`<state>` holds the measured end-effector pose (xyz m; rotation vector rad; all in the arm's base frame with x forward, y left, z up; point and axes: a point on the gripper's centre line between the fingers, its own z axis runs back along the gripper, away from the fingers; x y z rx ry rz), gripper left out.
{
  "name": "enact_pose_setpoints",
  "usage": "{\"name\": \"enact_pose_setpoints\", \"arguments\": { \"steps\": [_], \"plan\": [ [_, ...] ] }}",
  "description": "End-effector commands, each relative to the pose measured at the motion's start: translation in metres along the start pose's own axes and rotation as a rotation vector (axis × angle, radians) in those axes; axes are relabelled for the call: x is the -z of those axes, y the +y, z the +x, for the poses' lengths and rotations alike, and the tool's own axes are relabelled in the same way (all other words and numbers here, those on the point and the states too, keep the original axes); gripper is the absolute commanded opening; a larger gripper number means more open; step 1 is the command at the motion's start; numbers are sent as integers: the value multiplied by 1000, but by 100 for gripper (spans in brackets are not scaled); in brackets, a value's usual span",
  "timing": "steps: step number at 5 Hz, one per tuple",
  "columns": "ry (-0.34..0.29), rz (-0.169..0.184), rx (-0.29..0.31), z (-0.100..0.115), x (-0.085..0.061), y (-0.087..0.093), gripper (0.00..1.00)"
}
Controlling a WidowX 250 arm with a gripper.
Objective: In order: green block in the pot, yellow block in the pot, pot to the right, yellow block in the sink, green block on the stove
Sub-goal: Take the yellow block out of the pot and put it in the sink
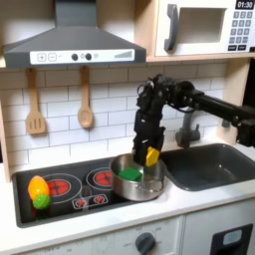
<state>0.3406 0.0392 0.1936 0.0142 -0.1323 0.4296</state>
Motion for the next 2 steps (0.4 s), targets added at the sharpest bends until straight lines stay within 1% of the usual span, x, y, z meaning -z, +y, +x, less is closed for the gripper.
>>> {"name": "enact_pose_setpoints", "arguments": {
  "steps": [1,2],
  "plan": [
    [-31,-47,116,4,-29,-22,0],
    [-25,-68,195,2,-29,-39,0]
  ]
}}
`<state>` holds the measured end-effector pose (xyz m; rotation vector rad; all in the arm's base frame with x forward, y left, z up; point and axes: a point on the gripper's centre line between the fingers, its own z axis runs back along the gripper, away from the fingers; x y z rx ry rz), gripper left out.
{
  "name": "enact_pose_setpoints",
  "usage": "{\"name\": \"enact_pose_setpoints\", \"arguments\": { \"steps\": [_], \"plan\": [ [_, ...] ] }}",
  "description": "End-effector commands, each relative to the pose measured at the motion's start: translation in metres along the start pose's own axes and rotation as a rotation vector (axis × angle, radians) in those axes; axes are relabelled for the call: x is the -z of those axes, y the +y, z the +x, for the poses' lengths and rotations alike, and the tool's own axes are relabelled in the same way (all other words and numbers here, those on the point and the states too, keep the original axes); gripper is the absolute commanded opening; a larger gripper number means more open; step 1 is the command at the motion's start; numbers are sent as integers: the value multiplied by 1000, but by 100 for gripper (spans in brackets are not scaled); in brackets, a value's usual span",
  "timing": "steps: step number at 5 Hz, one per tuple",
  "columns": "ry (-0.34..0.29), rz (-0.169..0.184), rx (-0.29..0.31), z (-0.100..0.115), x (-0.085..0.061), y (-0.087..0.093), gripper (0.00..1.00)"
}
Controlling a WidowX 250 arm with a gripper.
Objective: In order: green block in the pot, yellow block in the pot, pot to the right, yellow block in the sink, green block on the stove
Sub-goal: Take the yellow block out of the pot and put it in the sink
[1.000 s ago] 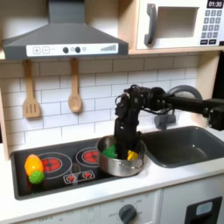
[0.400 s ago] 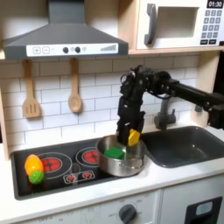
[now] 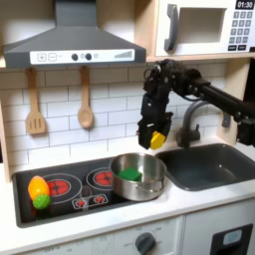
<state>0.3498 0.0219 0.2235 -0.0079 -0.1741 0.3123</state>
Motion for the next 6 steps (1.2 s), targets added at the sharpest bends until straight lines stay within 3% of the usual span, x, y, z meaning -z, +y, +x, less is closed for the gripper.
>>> {"name": "enact_pose_setpoints", "arguments": {
  "steps": [1,3,6],
  "plan": [
    [41,-70,194,-9,9,-51,0],
    [44,-101,324,-23,7,-86,0],
    [77,-127,477,-32,23,-119,0]
  ]
}}
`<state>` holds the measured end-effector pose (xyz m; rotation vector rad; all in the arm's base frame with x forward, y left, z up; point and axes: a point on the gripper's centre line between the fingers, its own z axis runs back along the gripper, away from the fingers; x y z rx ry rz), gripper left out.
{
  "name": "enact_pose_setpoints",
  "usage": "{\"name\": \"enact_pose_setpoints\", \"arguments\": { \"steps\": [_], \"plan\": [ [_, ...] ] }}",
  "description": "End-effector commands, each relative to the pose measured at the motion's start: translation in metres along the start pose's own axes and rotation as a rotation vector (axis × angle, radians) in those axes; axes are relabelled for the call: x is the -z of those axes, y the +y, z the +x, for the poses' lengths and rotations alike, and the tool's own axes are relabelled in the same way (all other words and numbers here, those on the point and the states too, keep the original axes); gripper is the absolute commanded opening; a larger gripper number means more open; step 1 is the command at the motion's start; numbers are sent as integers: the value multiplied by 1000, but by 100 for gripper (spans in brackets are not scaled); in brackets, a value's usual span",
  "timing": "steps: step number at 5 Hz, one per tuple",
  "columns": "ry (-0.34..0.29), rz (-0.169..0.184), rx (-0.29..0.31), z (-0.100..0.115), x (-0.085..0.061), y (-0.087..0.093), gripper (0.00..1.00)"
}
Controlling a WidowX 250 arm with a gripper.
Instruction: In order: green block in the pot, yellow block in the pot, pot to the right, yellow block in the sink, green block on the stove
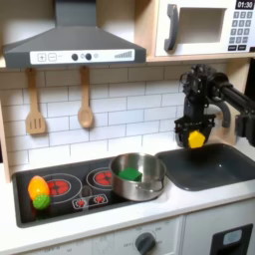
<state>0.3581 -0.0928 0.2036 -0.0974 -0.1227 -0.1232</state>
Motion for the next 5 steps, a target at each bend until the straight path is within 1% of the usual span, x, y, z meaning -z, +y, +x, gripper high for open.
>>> {"name": "enact_pose_setpoints", "arguments": {
  "steps": [1,2,3,4,5],
  "plan": [
    [9,-1,27,0,5,-1,100],
    [-4,-1,32,1,2,1,100],
    [7,16,-1,-1,1,8,100],
    [-3,35,-68,-3,-11,25,100],
    [9,74,-159,-9,-26,46,100]
  ]
}}
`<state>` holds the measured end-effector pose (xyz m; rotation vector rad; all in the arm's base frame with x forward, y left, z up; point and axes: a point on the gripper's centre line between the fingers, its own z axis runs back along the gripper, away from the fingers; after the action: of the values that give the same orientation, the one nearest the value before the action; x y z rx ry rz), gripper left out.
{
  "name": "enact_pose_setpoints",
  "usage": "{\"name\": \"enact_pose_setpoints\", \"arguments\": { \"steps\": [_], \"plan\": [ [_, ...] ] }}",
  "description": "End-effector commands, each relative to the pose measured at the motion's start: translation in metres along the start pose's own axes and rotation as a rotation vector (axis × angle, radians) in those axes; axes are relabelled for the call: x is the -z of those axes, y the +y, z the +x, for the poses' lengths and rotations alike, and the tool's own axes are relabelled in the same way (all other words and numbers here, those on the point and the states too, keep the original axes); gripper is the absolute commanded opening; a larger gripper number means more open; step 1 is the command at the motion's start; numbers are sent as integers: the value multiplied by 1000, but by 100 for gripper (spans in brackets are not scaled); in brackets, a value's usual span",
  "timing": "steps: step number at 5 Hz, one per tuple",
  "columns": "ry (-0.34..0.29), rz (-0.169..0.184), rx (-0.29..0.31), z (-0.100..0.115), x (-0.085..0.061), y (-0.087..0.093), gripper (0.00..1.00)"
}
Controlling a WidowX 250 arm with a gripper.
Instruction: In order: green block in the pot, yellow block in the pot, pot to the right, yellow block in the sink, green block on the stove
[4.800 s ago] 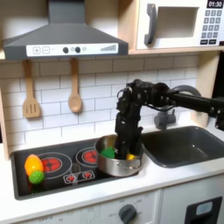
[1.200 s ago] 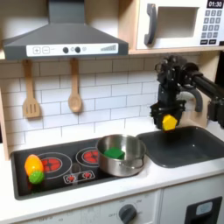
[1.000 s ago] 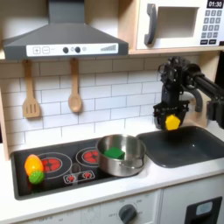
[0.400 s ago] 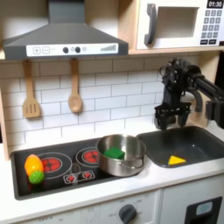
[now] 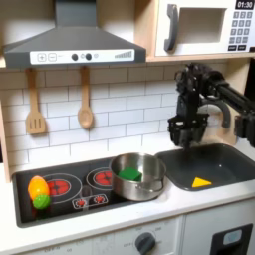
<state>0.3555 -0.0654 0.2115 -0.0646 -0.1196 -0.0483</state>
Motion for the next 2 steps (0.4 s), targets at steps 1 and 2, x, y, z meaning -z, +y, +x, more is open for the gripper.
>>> {"name": "enact_pose_setpoints", "arguments": {
  "steps": [1,2],
  "plan": [
    [43,66,-150,-12,-18,37,100],
    [38,90,-224,-24,-29,60,100]
  ]
}}
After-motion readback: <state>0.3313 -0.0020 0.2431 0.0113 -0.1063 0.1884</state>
